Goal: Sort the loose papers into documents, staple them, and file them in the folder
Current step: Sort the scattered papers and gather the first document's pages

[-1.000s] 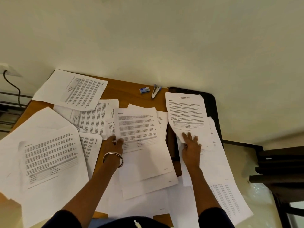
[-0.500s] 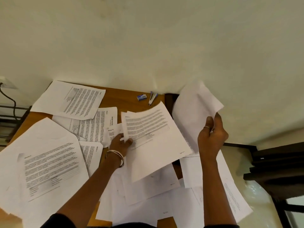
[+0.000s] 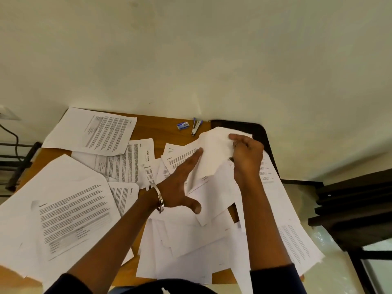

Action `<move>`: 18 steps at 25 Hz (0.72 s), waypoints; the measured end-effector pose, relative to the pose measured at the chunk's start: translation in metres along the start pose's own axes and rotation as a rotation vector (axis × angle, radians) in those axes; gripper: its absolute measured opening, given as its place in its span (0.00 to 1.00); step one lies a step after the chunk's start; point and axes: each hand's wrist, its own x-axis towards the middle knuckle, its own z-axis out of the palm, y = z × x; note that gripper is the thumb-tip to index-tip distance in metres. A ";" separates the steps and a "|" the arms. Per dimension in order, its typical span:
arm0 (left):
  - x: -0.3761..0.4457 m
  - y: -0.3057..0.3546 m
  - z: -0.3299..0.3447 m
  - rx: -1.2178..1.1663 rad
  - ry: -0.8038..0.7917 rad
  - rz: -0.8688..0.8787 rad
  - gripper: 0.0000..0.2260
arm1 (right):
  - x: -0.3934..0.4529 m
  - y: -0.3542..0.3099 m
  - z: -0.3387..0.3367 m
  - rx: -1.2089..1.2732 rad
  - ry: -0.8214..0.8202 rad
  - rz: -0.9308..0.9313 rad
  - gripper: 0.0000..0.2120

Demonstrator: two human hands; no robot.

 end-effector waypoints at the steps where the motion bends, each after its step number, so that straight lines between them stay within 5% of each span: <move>1: -0.001 0.007 -0.001 -0.054 0.069 -0.023 0.54 | 0.000 -0.003 0.004 0.103 -0.036 0.154 0.07; 5: -0.003 0.013 -0.013 -0.262 0.673 -0.264 0.17 | -0.011 -0.012 0.004 0.329 -0.283 0.289 0.15; 7: -0.007 0.005 -0.031 -0.322 0.825 -0.334 0.12 | -0.016 -0.008 -0.003 0.242 -0.295 0.173 0.15; 11: -0.017 0.007 -0.074 -0.657 0.799 -0.425 0.01 | -0.019 0.011 -0.017 -0.163 -0.066 -0.064 0.19; 14: -0.025 0.005 -0.082 -0.690 0.692 -0.509 0.05 | -0.028 0.027 -0.016 -0.167 -0.183 0.057 0.26; 18: -0.032 -0.005 -0.080 -0.766 0.681 -0.623 0.10 | -0.038 0.043 -0.008 -0.146 -0.234 0.164 0.18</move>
